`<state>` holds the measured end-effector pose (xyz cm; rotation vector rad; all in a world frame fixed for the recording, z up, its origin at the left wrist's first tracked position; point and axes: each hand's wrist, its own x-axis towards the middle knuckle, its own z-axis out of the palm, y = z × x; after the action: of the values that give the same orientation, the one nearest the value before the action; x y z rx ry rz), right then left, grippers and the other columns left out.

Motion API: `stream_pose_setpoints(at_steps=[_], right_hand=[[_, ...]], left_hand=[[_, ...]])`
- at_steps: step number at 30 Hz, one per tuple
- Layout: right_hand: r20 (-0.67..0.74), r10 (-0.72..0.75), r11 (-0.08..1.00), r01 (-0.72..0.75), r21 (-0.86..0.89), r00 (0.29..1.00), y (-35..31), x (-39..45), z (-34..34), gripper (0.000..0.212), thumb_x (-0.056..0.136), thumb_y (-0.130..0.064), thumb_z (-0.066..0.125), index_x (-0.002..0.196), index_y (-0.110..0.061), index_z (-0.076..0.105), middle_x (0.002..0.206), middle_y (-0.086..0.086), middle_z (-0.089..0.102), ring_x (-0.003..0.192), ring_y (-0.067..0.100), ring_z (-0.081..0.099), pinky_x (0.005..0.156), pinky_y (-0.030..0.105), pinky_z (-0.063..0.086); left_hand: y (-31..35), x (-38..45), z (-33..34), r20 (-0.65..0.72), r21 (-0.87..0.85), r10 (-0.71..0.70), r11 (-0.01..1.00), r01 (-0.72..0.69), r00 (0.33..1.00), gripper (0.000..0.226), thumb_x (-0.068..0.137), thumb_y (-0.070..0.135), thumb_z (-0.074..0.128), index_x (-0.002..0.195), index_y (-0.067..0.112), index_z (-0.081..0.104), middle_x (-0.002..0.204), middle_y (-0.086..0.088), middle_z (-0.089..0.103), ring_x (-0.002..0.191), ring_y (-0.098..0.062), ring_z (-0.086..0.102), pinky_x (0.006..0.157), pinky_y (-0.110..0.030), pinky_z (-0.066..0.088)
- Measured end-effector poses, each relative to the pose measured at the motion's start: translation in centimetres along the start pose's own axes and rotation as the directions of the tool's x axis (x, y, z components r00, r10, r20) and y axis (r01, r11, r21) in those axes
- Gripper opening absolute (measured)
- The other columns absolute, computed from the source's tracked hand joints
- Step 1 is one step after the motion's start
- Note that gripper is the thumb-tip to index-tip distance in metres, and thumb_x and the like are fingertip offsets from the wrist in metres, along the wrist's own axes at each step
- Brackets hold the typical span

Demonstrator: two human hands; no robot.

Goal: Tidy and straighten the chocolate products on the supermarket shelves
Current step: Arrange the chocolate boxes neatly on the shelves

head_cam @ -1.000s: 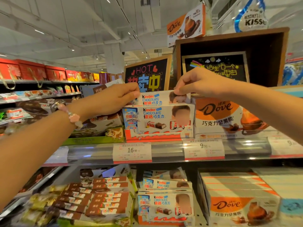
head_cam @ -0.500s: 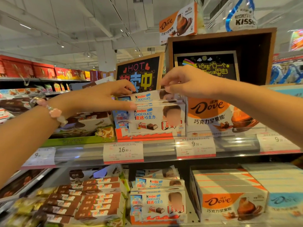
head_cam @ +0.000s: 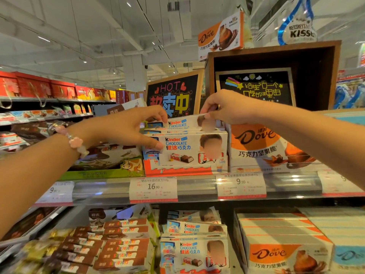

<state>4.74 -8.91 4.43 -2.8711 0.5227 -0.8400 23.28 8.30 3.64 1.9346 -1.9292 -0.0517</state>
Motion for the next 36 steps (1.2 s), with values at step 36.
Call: stream_pose_setpoints(at_steps=[36], right_hand=[[-0.04, 0.098, 0.994, -0.096, 0.044, 0.994, -1.0, -0.8, -0.3, 0.025, 0.083, -0.015, 0.062, 0.079, 0.009, 0.07, 0.054, 0.006, 0.052, 0.038, 0.004, 0.041, 0.037, 0.012, 0.032]], left_hand=[[0.0, 1.8, 0.2, -0.274, -0.042, -0.16, 0.987, 0.154, 0.948, 0.025, 0.088, 0.03, 0.06, 0.086, 0.01, 0.075, 0.08, -0.006, 0.073, 0.077, -0.017, 0.067, 0.057, -0.027, 0.056]])
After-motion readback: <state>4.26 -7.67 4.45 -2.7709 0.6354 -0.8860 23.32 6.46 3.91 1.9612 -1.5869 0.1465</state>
